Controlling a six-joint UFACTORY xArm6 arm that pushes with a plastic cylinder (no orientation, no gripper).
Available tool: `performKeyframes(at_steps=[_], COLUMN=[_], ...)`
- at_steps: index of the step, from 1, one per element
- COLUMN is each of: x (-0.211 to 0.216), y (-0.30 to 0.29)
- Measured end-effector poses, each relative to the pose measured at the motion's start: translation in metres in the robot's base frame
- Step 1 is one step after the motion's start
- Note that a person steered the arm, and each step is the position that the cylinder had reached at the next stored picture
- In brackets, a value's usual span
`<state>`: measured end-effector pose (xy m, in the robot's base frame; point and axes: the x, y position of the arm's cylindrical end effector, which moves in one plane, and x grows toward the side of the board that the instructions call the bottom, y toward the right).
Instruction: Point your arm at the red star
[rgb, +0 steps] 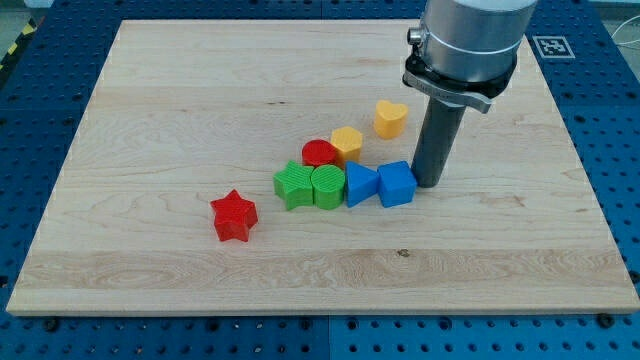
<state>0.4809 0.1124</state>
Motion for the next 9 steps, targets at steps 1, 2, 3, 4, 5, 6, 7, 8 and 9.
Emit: performKeyframes(at_steps=[1, 2, 3, 4, 5, 6, 7, 8, 9], x=[-0.002, 0.011, 0.040, 0.069, 0.085, 0.086, 0.086, 0.086, 0.086], y=[0.010, 0.025, 0.029, 0.027, 0.001, -0.031, -0.056, -0.078, -0.098])
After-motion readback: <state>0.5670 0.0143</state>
